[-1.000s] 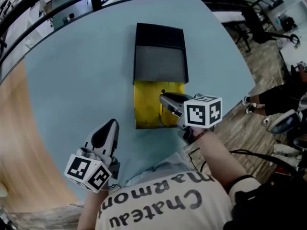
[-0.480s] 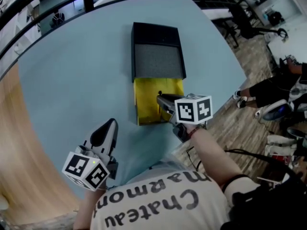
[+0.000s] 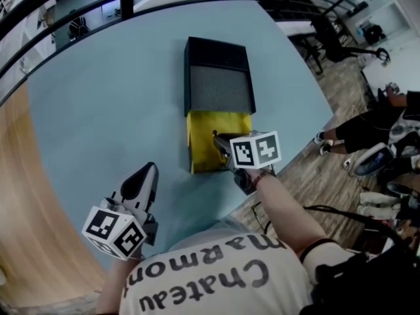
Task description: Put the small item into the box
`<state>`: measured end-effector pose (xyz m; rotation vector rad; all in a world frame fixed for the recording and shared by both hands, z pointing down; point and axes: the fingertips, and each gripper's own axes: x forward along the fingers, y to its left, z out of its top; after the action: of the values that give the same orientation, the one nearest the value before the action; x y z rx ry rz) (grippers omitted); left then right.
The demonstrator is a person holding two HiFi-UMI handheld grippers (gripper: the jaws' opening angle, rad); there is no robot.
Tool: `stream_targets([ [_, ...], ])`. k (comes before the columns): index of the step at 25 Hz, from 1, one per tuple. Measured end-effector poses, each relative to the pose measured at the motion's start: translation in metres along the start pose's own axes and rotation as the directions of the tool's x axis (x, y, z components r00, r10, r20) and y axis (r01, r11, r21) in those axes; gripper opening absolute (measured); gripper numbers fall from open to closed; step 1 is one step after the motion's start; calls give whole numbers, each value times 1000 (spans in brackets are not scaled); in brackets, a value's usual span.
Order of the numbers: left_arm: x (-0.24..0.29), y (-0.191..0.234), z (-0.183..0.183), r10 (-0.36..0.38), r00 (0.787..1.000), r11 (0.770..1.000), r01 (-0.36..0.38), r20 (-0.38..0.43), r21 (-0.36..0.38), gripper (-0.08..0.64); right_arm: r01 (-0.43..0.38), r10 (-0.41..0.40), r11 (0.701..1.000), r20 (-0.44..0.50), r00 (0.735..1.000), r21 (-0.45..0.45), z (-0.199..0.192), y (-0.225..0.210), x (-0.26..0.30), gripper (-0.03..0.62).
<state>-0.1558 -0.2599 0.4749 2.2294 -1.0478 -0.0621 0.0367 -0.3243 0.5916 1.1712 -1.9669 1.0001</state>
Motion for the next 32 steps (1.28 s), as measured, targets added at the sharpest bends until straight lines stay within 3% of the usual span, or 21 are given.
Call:
stream_targets([
  [32, -56, -3, 4, 62, 997, 997, -64, 54, 37, 2, 48, -52, 998, -95, 994, -44, -15, 12, 12, 77],
])
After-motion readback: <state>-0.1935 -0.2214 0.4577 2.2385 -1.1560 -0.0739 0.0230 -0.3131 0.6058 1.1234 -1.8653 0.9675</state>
